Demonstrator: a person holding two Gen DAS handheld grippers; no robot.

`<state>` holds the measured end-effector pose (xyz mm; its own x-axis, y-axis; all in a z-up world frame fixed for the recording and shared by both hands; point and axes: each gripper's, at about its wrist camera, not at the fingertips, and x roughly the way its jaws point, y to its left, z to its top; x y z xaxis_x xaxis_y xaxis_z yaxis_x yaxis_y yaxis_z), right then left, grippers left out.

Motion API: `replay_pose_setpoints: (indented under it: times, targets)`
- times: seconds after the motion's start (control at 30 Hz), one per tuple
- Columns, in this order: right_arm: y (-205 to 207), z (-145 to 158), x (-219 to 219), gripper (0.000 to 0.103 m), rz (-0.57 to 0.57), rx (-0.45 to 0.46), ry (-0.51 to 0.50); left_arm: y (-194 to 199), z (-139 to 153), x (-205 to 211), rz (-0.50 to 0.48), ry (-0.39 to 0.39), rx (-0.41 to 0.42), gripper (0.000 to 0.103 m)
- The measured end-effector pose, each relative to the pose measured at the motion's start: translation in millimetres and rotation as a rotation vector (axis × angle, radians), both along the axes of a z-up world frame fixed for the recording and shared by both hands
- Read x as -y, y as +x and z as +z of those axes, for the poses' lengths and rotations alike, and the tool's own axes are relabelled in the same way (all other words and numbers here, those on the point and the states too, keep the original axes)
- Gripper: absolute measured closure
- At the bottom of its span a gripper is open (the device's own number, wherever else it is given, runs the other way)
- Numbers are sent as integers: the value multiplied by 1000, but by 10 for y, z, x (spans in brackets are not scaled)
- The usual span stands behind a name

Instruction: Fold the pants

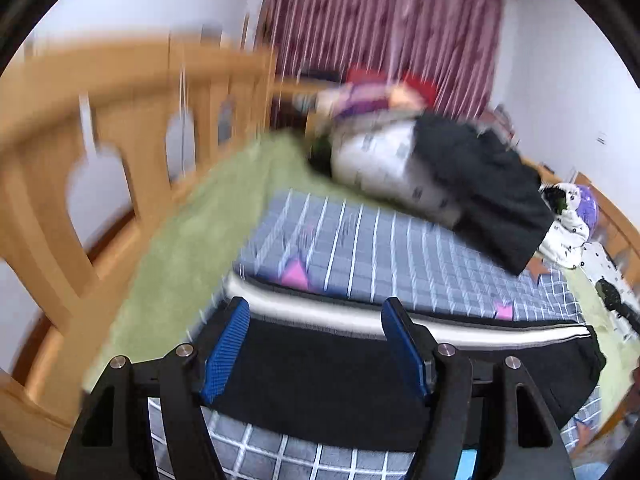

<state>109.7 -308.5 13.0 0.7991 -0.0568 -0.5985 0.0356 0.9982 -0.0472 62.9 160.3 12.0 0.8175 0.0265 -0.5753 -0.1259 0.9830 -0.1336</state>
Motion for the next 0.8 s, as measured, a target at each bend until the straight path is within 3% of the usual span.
replay_pose_setpoints:
  times: [0.1, 0.13, 0.23, 0.3, 0.43, 0.57, 0.63, 0.67, 0.8]
  targets:
    - [-234, 329, -159, 58, 48, 18, 65, -221, 374, 197, -52, -7, 45, 37]
    - [-265, 380, -186, 50, 54, 21, 79, -279, 451, 231, -71, -35, 43, 37]
    - [-451, 475, -327, 39, 89, 57, 120, -411, 526, 302, -94, -62, 40, 36]
    - [-523, 391, -403, 39, 104, 62, 118, -550, 448, 351, -92, -39, 32, 36]
    - [-533, -25, -441, 39, 153, 41, 143, -654, -57, 260, -71, -66, -12, 35]
    - [-467, -632, -378, 39, 168, -31, 177, -691, -884, -142, 17, -245, -96, 35]
    - [-378, -835, -322, 45, 142, -111, 150, -714, -1252, -310, 63, -298, -138, 36]
    - [-339, -883, -301, 47, 127, -150, 147, -724, -1461, -398, 81, -332, -155, 37]
    - [-317, -848, -219, 45, 119, -98, 206, -629, -1916, -649, 108, -405, -183, 37]
